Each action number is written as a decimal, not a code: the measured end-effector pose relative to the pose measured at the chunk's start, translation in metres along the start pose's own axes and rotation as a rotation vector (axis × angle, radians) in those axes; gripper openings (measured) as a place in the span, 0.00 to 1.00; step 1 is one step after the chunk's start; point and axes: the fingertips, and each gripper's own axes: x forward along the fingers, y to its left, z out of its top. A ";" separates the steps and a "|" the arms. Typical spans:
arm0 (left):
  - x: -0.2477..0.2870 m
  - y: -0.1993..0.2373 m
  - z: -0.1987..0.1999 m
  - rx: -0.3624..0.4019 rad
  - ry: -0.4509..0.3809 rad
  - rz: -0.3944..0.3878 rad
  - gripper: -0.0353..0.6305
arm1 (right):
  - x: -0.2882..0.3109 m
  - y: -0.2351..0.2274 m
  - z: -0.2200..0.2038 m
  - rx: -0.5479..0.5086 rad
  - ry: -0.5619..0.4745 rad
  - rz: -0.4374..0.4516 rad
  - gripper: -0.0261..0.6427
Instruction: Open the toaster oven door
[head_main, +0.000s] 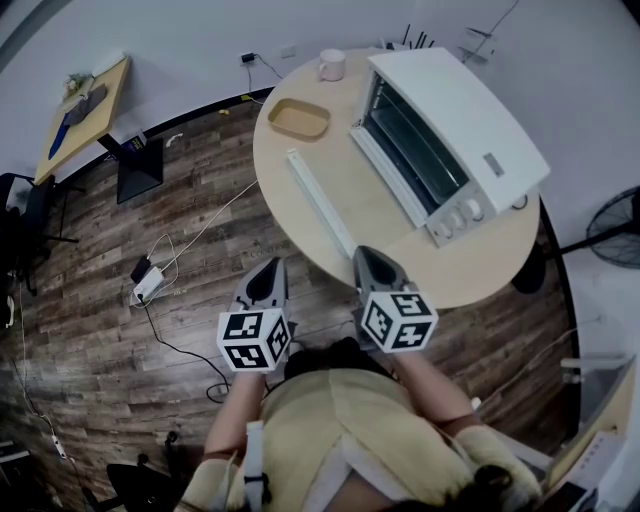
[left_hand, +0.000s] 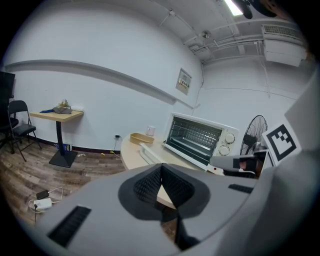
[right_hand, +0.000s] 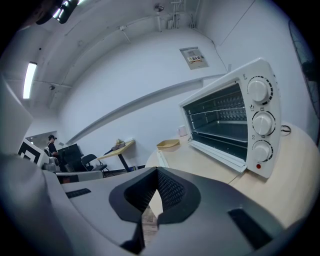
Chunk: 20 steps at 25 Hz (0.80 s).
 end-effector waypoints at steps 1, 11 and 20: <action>0.000 0.000 0.000 -0.001 0.000 0.000 0.06 | 0.000 0.001 0.002 -0.002 -0.005 0.002 0.04; 0.001 0.000 0.000 0.001 -0.002 -0.005 0.06 | 0.000 0.002 0.004 -0.017 -0.008 0.007 0.04; 0.005 0.000 0.002 -0.005 -0.006 -0.009 0.06 | 0.000 0.001 0.009 -0.029 -0.017 0.009 0.04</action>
